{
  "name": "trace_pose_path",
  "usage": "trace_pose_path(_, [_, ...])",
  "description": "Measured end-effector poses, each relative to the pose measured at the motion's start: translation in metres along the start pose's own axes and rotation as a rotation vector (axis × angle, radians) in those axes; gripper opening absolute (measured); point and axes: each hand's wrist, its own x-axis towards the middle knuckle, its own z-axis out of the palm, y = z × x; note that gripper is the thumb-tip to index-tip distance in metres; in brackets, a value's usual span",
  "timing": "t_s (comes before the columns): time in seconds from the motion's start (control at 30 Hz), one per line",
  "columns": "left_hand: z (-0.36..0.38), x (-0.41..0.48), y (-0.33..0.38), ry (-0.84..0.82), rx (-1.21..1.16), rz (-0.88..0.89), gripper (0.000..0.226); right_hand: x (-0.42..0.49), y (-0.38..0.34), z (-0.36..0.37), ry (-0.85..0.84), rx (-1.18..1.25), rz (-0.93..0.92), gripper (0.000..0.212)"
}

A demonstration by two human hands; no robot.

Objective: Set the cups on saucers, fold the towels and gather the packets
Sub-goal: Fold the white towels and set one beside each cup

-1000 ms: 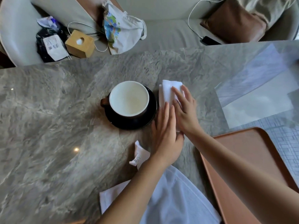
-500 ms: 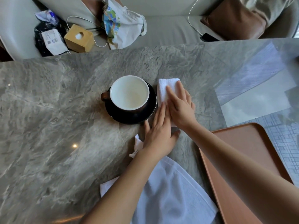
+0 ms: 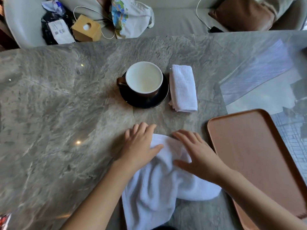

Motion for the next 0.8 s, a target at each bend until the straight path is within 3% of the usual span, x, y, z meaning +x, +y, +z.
trace_pose_path(0.13, [-0.008,-0.021,-0.021,0.012,-0.091,0.073,0.027,-0.007,-0.011,0.013,0.017,-0.156,0.051,0.080])
trace_pose_path(0.23, [-0.015,-0.042,-0.038,0.145,-0.210,0.129,0.009,0.000,-0.020,0.003,-0.025,-0.157,0.058,0.065])
trace_pose_path(0.37, [-0.049,-0.080,-0.075,0.100,-0.514,0.073,0.016,0.009,-0.032,-0.035,-0.202,0.174,0.006,0.034])
trace_pose_path(0.5, [-0.083,-0.130,-0.122,0.034,-0.412,0.156,0.014,0.022,-0.048,-0.060,-0.161,0.269,-0.114,0.021])
trace_pose_path(0.63, [-0.119,-0.170,-0.171,0.127,-0.515,0.080,0.016,0.048,-0.088,-0.065,-0.101,0.342,-0.152,0.035])
trace_pose_path(0.73, [-0.142,-0.190,-0.201,0.334,-0.606,0.004,0.022,0.074,-0.123,-0.060,-0.112,0.661,-0.155,0.055])
trace_pose_path(0.8, [-0.160,-0.200,-0.215,0.507,-0.769,-0.070,0.020,0.088,-0.148,-0.064,-0.087,0.787,-0.198,0.057])
